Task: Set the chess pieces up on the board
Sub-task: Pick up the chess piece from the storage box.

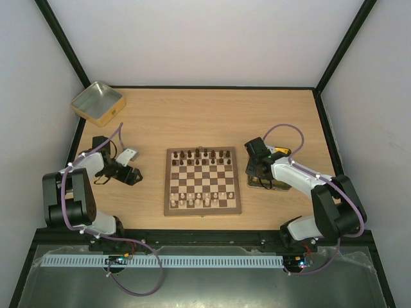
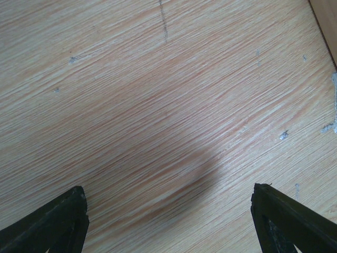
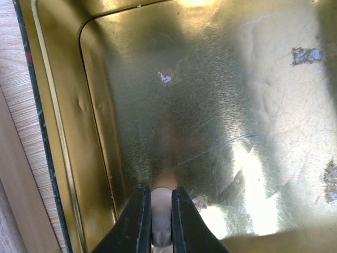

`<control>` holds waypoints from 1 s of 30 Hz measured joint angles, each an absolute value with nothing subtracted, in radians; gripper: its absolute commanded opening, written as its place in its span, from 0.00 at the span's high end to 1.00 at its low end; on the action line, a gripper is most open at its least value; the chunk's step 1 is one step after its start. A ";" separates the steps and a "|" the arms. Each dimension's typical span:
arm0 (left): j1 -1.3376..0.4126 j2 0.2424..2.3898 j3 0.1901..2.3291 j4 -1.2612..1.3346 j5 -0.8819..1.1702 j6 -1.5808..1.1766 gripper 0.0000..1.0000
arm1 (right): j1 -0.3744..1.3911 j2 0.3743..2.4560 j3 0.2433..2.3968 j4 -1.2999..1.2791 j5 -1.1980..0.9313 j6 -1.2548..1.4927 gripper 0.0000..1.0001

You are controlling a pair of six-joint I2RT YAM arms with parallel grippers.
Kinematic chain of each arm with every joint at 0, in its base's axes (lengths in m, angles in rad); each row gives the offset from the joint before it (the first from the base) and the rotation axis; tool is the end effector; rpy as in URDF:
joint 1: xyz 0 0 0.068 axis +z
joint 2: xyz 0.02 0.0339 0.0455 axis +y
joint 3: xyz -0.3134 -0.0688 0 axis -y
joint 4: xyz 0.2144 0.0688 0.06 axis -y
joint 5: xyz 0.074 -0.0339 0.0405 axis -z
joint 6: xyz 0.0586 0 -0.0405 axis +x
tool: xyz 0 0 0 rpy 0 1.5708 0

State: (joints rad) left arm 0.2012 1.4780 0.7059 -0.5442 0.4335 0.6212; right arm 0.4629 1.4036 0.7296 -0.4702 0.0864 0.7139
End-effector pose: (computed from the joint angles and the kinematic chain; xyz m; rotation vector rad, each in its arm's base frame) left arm 0.2190 0.0195 0.1959 0.6395 2.6341 -0.4084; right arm 0.2059 0.0971 0.2151 0.3671 2.7057 0.2301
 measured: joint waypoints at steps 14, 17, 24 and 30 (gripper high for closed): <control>0.201 1.478 0.706 -0.544 0.434 0.622 0.16 | 0.463 1.305 0.803 -0.554 0.183 0.719 0.98; 0.201 1.478 0.706 -0.544 0.434 0.621 0.16 | 0.463 1.279 0.814 -0.575 0.189 0.719 0.98; 0.201 1.478 0.706 -0.544 0.434 0.621 0.16 | 0.568 1.191 0.842 -0.658 0.209 0.756 0.98; 0.200 1.478 0.706 -0.543 0.432 0.620 0.16 | 0.768 1.130 0.860 -0.705 0.222 0.858 0.98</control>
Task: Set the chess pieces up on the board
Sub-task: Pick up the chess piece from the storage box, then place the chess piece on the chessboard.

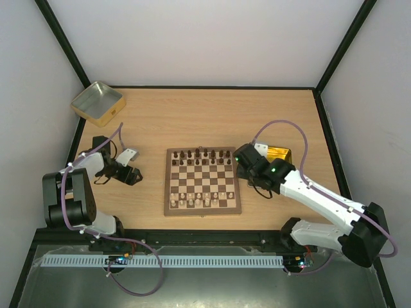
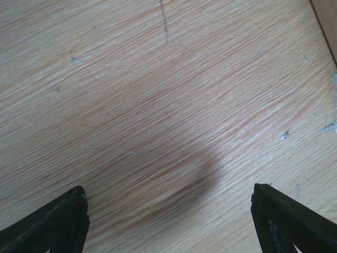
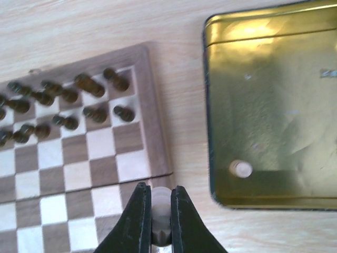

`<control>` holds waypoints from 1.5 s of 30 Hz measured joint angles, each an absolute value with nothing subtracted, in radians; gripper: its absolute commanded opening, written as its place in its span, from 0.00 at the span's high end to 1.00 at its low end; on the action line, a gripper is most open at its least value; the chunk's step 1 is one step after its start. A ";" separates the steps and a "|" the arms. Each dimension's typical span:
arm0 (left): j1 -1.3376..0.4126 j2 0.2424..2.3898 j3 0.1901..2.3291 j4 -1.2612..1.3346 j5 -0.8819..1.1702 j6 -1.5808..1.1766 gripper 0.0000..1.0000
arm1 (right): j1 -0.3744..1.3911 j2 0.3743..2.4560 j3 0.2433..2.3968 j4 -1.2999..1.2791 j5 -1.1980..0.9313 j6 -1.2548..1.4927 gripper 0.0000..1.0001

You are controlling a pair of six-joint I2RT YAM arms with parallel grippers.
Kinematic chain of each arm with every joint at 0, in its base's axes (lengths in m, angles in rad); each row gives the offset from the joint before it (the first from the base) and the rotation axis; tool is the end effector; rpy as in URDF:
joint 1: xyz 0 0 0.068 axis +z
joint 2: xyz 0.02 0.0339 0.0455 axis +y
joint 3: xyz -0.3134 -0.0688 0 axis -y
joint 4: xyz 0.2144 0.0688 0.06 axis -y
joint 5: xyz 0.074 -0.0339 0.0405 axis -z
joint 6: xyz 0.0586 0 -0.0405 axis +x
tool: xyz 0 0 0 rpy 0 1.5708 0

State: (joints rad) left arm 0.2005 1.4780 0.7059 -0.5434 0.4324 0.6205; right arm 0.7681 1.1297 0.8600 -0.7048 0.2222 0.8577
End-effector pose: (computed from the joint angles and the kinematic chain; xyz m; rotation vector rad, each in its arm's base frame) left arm 0.2191 0.0195 0.1959 0.6396 2.6342 -0.4069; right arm 0.1402 0.1175 0.2891 0.2016 2.5437 0.3736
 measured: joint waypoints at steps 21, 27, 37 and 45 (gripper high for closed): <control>0.188 1.473 0.706 -0.540 0.408 0.604 0.16 | 1.184 1.213 0.804 -0.694 0.241 1.121 0.98; 0.188 1.473 0.706 -0.540 0.408 0.604 0.16 | 1.205 1.241 0.786 -0.675 0.232 1.139 0.98; 0.188 1.473 0.706 -0.540 0.408 0.605 0.16 | 1.259 1.305 0.782 -0.651 0.218 1.159 0.98; 0.188 1.469 0.702 -0.540 0.408 0.605 0.16 | 1.259 1.312 0.782 -0.653 0.228 1.173 0.97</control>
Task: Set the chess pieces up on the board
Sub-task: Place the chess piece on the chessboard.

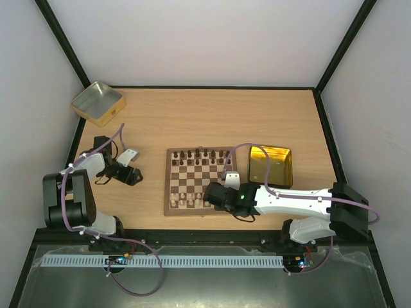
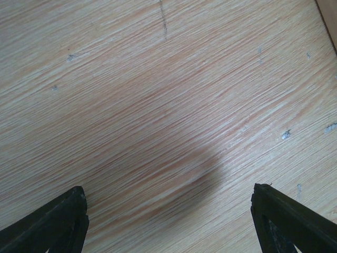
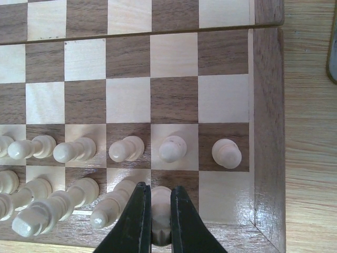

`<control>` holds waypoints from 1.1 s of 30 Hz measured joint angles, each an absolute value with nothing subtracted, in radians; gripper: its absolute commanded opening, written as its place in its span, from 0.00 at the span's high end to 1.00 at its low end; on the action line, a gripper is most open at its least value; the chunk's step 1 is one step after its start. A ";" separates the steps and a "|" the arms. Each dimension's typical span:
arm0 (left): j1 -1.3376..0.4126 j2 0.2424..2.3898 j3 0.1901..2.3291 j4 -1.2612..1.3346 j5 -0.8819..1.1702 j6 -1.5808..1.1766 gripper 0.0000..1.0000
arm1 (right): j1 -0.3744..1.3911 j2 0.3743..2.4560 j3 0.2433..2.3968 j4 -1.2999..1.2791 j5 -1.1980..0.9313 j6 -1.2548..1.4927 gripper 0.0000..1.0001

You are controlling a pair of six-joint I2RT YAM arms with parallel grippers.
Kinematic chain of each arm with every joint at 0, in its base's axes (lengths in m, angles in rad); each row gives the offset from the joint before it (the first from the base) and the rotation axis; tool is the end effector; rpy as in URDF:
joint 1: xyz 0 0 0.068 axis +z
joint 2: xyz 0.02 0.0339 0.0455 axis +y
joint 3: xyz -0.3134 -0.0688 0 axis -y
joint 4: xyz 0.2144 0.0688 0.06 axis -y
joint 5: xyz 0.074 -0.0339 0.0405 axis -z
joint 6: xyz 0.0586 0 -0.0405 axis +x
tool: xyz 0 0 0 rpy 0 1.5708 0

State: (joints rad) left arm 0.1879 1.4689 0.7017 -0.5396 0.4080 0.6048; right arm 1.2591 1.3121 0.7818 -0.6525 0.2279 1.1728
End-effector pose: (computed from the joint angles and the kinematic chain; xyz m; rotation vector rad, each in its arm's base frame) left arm 0.2180 0.0178 0.1963 0.6357 2.6445 -0.3795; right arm 0.0754 0.1908 0.2384 -0.0572 2.7682 0.3999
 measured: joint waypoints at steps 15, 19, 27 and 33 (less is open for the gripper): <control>0.188 1.466 0.700 -0.540 0.408 0.605 0.16 | 1.259 1.364 0.782 -0.653 0.241 1.175 0.94; 0.188 1.466 0.700 -0.540 0.408 0.605 0.16 | 1.259 1.364 0.782 -0.653 0.243 1.176 0.87; 0.188 1.466 0.700 -0.540 0.408 0.605 0.16 | 1.259 1.364 0.784 -0.653 0.242 1.176 0.85; 0.188 1.466 0.700 -0.540 0.408 0.605 0.16 | 1.259 1.363 0.795 -0.657 0.246 1.177 0.77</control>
State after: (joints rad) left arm 0.1879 1.4662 0.6998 -0.5400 0.4080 0.6048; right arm 1.2591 1.3628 0.7952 -0.6567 0.2459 1.1774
